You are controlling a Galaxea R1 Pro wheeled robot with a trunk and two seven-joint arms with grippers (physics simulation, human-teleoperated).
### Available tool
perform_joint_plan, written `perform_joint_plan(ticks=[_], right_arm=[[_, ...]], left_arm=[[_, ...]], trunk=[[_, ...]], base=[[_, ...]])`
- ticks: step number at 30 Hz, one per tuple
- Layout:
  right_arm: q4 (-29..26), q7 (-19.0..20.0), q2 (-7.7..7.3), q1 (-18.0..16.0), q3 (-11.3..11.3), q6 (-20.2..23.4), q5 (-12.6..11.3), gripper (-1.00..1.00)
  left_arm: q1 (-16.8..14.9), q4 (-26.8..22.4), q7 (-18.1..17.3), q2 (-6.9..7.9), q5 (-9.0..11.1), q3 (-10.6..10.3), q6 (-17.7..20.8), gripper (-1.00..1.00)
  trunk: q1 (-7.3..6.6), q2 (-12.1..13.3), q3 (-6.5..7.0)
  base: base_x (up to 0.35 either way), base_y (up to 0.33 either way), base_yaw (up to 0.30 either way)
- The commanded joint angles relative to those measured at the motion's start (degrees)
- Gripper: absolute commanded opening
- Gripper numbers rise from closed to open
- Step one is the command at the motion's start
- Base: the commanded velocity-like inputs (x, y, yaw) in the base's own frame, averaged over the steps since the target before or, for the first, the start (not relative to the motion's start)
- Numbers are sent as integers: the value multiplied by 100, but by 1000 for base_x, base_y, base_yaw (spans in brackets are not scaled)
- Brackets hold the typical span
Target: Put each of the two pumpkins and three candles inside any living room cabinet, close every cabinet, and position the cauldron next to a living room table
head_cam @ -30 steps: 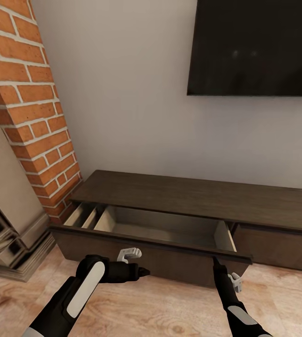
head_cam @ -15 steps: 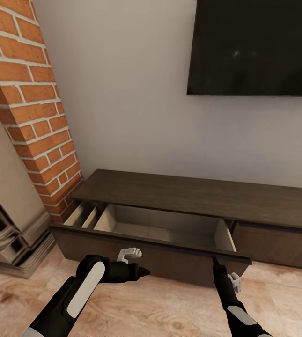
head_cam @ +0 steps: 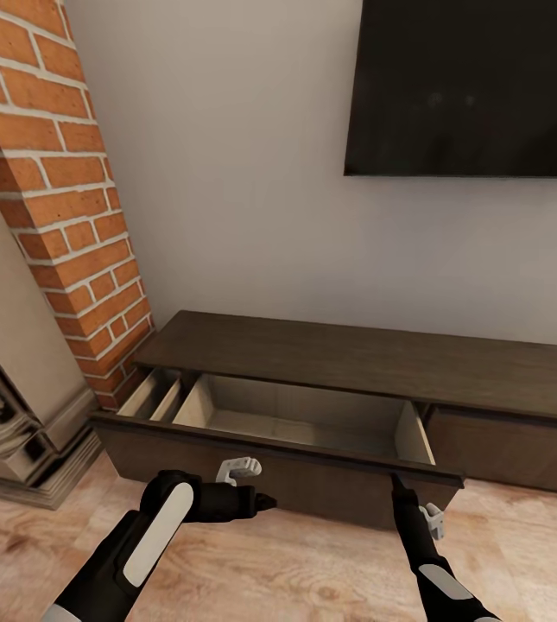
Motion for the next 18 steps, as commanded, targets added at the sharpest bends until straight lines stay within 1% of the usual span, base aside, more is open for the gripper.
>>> perform_joint_plan(ticks=[1, 9, 18], right_arm=[[17, 47, -141, -1, -177, 8, -159, -100], [17, 47, -141, -1, -177, 8, -159, -100], [17, 47, -141, -1, -177, 8, -159, -100]], left_arm=[[-3, -8, 54, 6, 54, -9, 12, 100], [-1, -8, 56, 6, 54, -10, 12, 100], [-3, -8, 54, 6, 54, -9, 12, 100]], trunk=[[-1, -2, -6], [-1, -2, -6], [-1, -2, -6]], base=[[-35, 0, 0], [-64, 0, 0], [-8, 0, 0]])
